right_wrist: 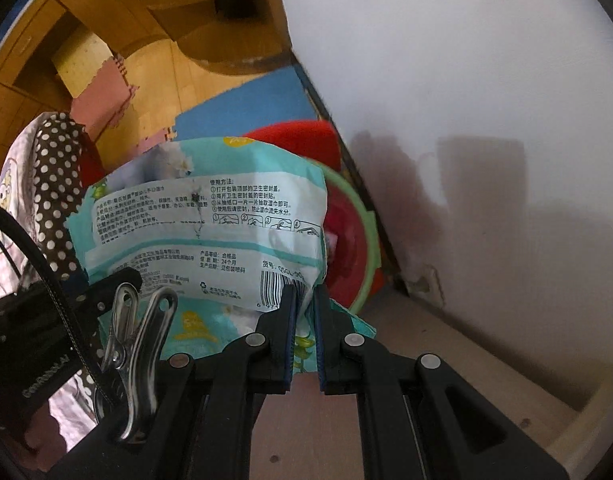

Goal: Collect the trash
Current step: 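Carry the teal snack bag with both tools over the red bucket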

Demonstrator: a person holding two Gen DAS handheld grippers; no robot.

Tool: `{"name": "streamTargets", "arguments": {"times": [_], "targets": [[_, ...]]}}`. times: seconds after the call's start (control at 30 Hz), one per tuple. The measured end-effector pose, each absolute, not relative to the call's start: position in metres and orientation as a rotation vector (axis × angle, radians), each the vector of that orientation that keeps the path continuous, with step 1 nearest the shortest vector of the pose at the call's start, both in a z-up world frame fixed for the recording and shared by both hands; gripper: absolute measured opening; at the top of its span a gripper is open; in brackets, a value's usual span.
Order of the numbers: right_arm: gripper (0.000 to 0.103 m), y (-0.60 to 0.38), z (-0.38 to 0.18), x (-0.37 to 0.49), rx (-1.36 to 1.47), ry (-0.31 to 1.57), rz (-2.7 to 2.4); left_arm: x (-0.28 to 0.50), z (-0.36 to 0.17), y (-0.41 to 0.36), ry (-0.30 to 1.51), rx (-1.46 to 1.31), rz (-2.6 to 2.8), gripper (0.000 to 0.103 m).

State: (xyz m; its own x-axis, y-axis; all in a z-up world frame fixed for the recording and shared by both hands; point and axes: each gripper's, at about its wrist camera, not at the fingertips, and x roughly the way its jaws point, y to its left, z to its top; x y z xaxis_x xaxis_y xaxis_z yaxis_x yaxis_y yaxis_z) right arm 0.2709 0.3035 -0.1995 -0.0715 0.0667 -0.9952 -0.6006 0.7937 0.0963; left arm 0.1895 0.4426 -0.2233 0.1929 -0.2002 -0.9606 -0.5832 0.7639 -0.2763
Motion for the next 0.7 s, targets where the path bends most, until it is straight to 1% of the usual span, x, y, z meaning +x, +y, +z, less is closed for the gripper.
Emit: {"name": "streamTargets", "arguments": {"times": [0.17, 0.37, 0.53, 0.7], "targets": [[0.009, 0.31, -0.241, 0.271, -0.46, 1.617, 0.556, 0.191, -0.269, 0.446, 1.415, -0.708, 0.306, 0.021], [0.009, 0.32, -0.285, 0.276, -0.537, 1.664, 0.541, 0.197, -0.3, 0.449, 1.422, -0.745, 0.318, 0.021], [0.009, 0.319, -0.307, 0.287, -0.585, 1.672, 0.511, 0.211, -0.329, 0.443, 1.438, -0.726, 0.298, 0.021], [0.01, 0.32, -0.352, 0.292, -0.634, 1.719, 0.51, 0.216, -0.366, 0.442, 1.482, -0.756, 0.321, 0.022]]}}
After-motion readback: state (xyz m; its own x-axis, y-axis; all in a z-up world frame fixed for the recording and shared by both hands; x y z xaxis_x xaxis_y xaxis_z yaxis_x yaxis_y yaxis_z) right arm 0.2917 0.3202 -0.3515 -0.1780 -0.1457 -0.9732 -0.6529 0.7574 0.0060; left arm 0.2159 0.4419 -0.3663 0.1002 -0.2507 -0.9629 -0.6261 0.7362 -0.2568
